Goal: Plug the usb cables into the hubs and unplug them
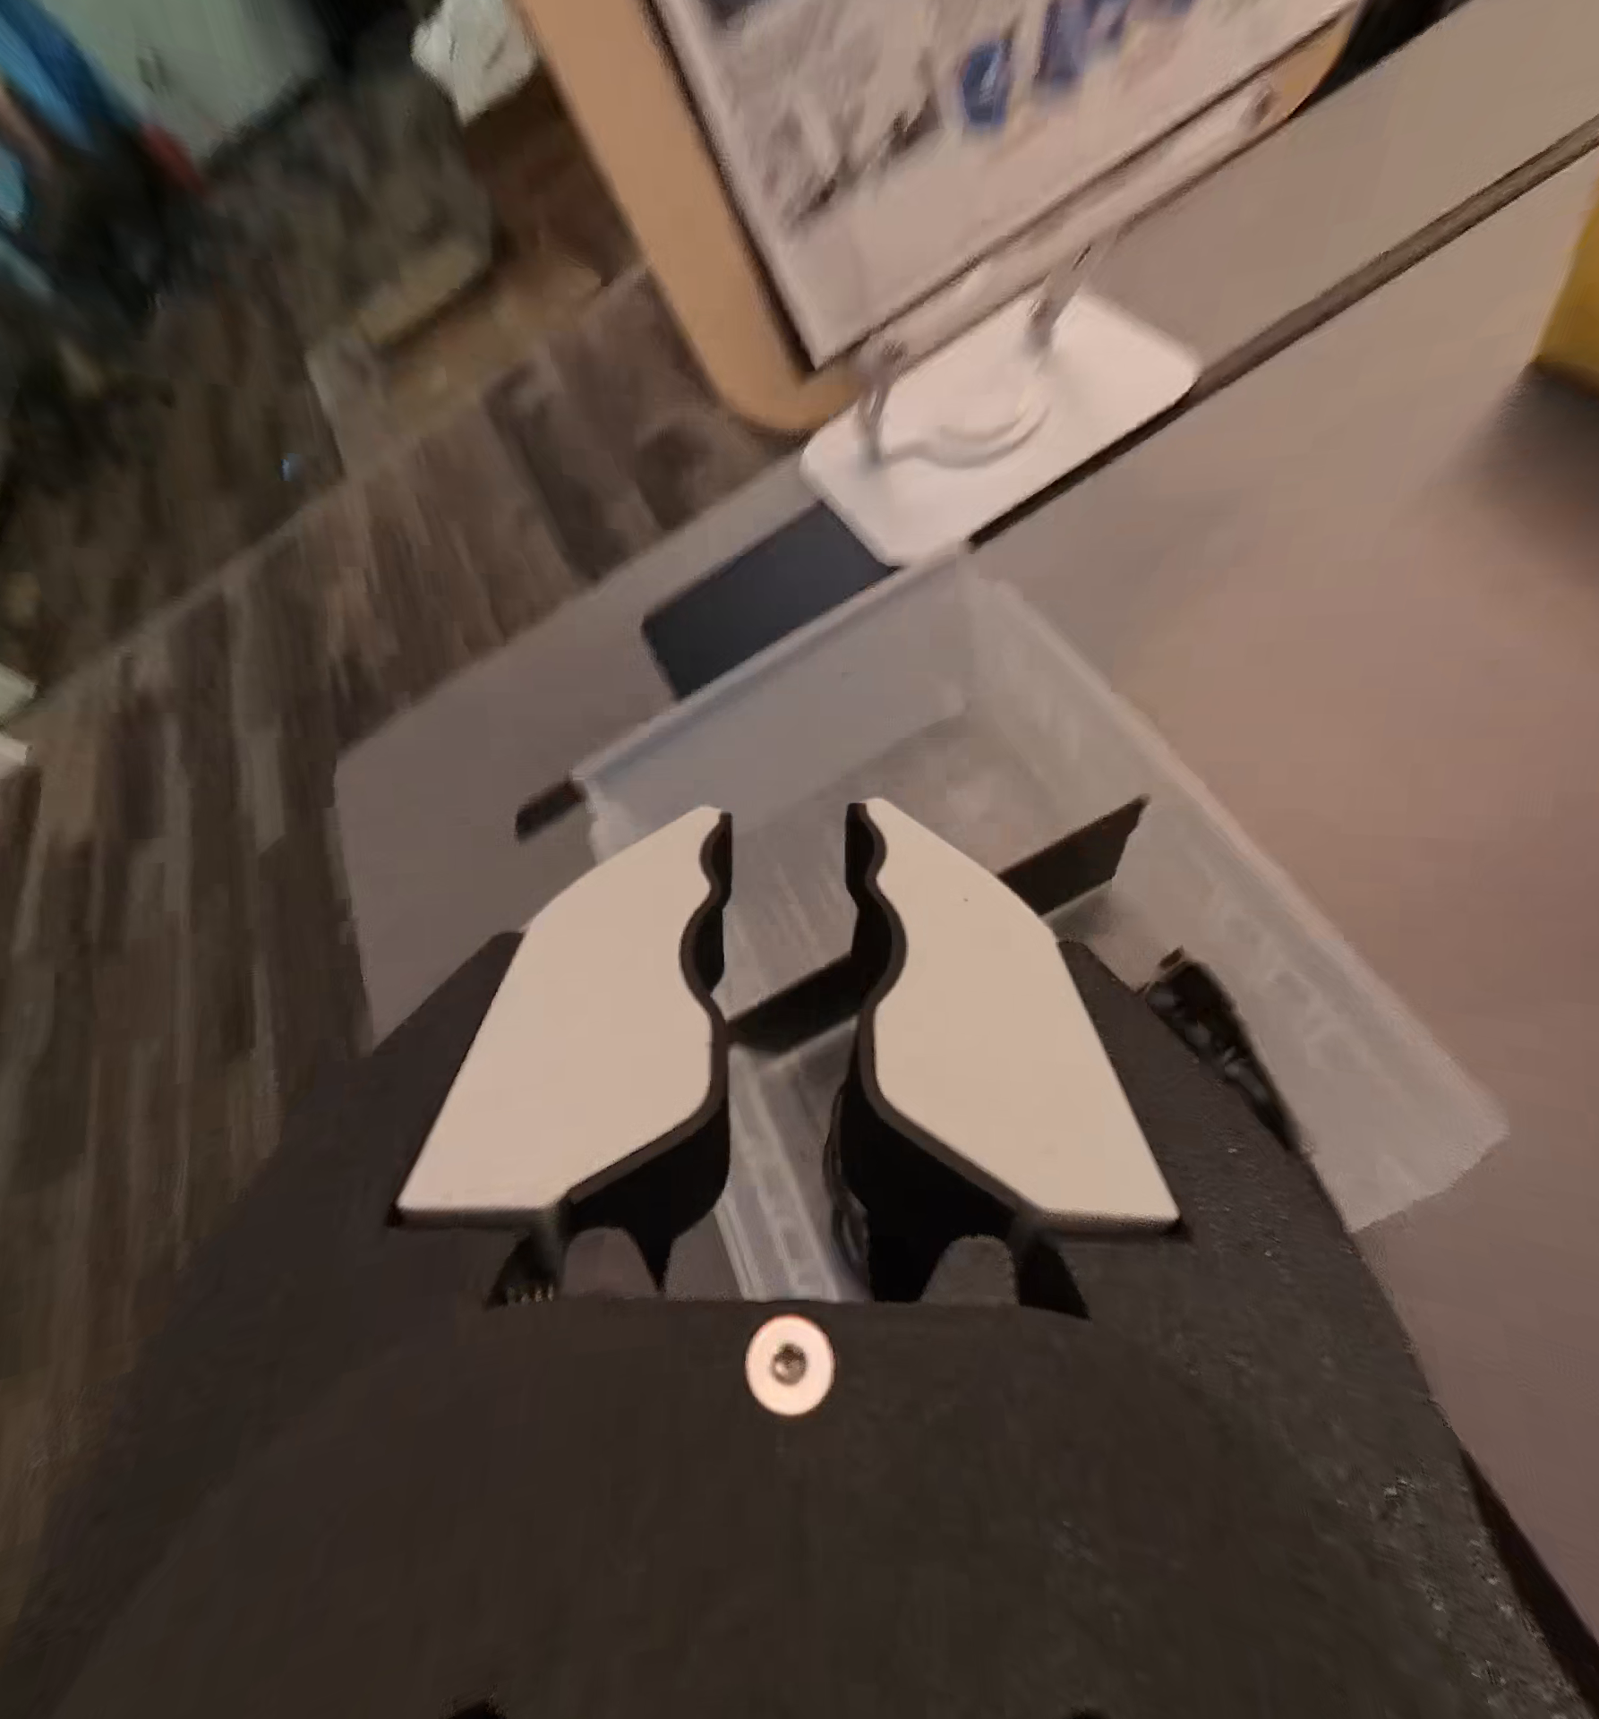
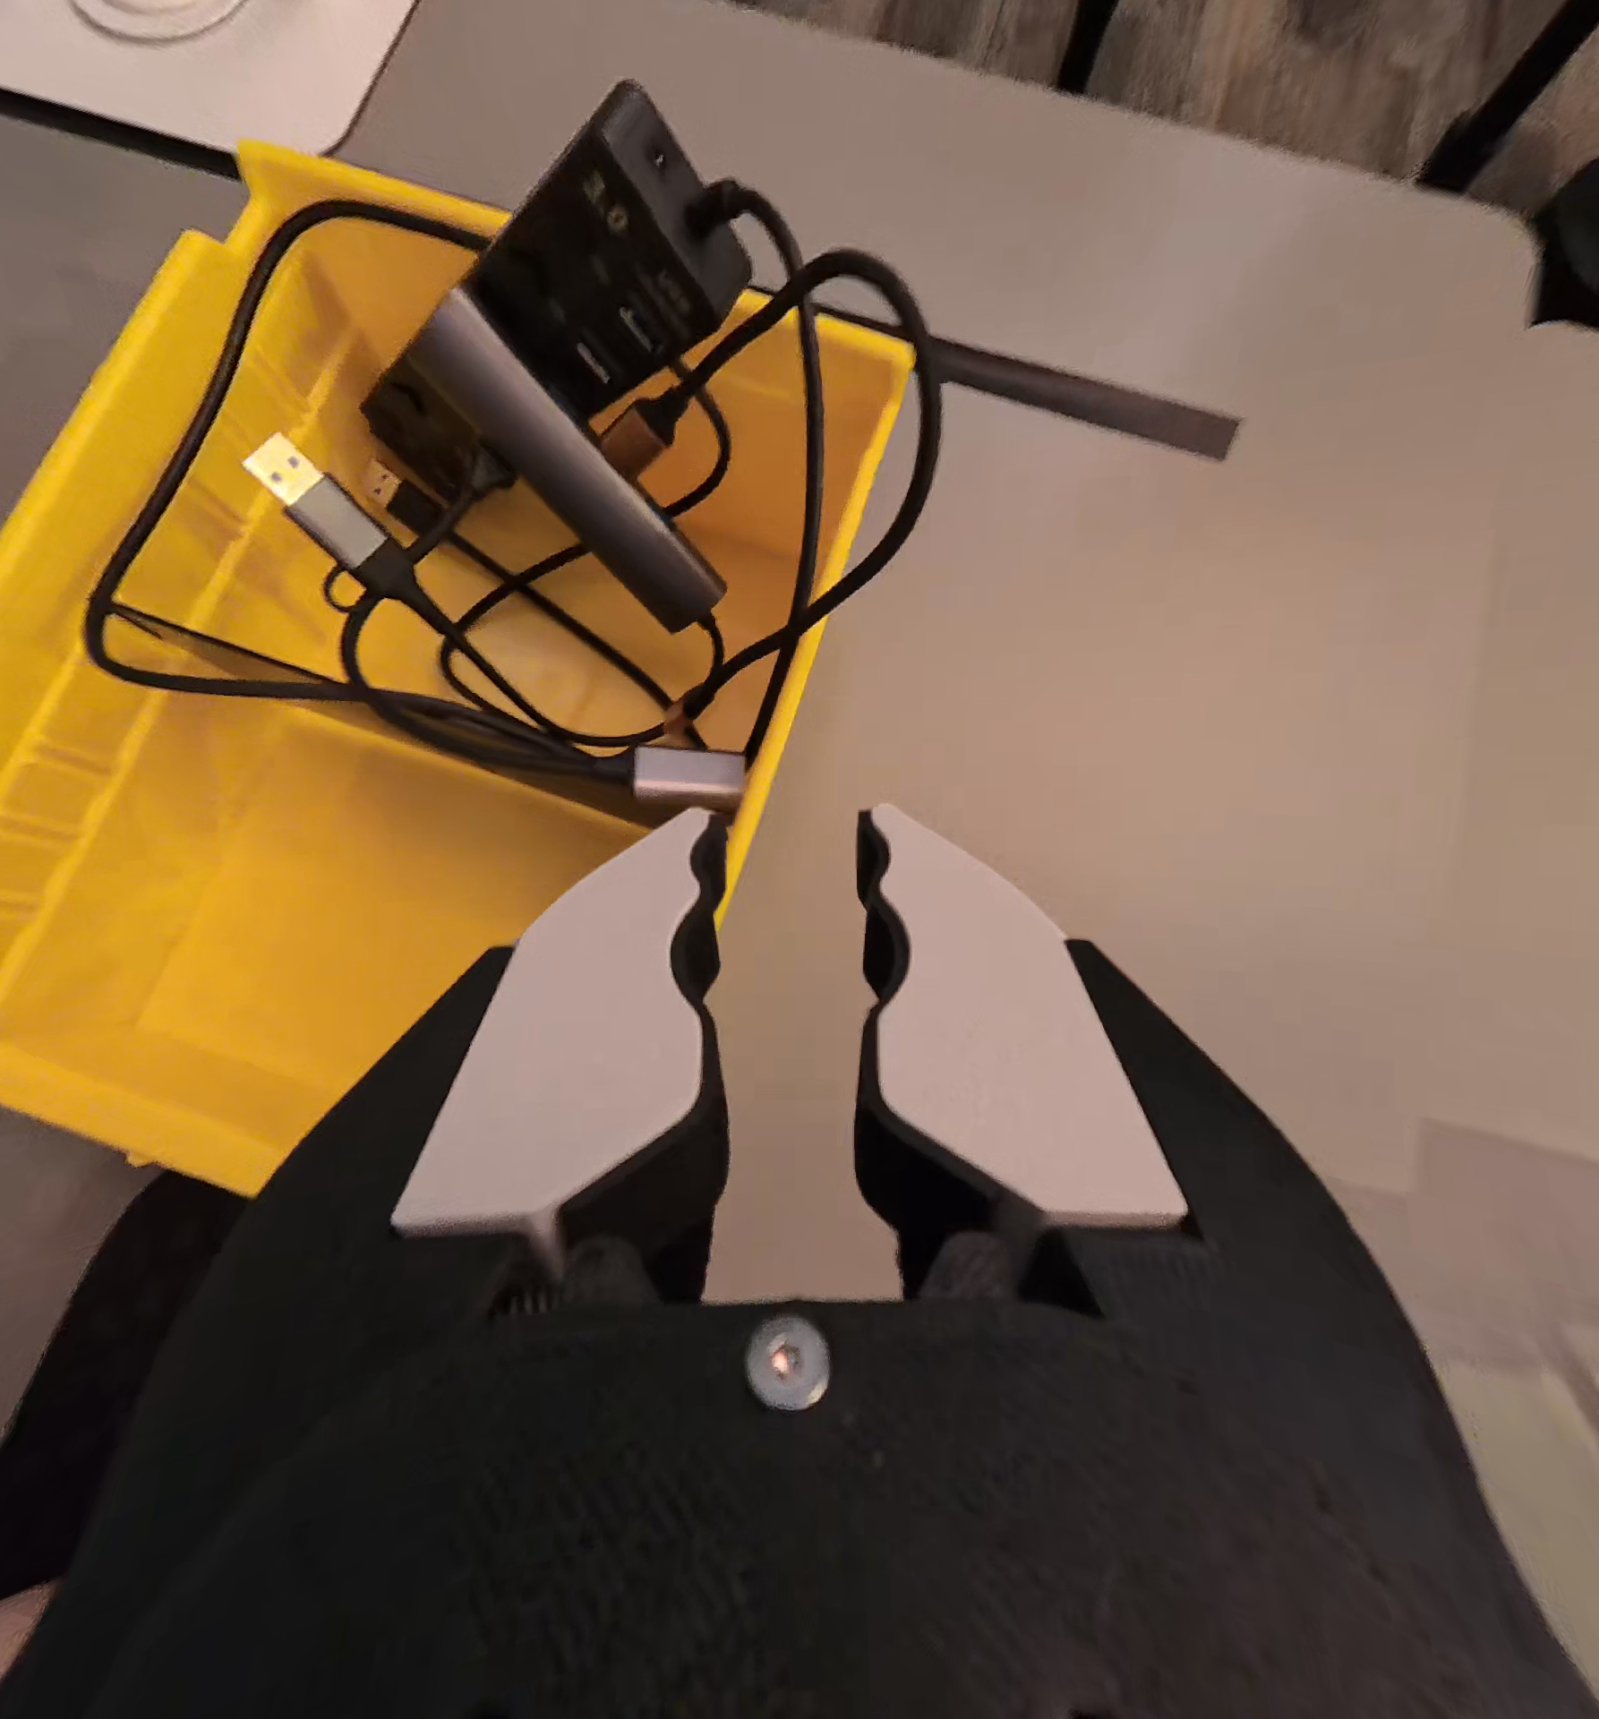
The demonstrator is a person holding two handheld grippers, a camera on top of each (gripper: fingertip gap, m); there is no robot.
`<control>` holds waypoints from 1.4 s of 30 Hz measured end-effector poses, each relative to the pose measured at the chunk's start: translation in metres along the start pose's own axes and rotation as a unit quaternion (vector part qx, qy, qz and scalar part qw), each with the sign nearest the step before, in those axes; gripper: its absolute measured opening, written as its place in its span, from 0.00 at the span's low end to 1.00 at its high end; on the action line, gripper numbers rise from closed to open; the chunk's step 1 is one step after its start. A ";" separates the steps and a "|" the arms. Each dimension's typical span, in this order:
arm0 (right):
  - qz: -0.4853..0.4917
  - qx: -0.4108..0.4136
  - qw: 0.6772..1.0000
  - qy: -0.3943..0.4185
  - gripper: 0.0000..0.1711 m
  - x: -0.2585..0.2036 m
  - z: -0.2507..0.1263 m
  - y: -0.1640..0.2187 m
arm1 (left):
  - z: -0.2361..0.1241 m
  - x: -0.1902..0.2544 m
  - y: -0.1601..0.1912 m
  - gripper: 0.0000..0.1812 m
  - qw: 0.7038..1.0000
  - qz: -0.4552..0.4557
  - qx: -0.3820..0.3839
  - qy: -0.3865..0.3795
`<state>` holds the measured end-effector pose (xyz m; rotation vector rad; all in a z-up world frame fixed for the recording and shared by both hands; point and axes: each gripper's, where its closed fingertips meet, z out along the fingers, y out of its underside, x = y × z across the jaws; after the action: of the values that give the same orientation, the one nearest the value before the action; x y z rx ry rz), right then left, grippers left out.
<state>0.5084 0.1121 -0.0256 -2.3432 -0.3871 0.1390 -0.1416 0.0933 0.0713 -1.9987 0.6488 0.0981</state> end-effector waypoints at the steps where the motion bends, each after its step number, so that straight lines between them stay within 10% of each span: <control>1: 0.006 -0.007 1.000 -0.022 0.16 -0.006 0.004 0.003 | 0.001 -0.010 0.012 0.12 1.000 -0.009 -0.023 -0.019; 5: 0.045 -0.057 0.996 -0.043 0.17 -0.012 0.018 0.015 | -0.002 -0.051 0.050 0.08 0.989 -0.017 -0.089 -0.116; 25: 0.169 -0.242 0.954 -0.049 0.04 -0.036 0.058 0.053 | 0.046 -0.027 0.150 0.12 0.934 -0.223 -0.270 0.067; 42: 0.072 -0.287 0.954 -0.047 0.04 -0.139 0.095 0.012 | 0.056 0.000 0.185 0.05 0.893 -0.172 -0.410 0.076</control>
<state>0.3597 0.1231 -0.1040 -2.9502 -0.3323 0.2339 -0.2196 0.0732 -0.1044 -2.9383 0.3518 -0.0045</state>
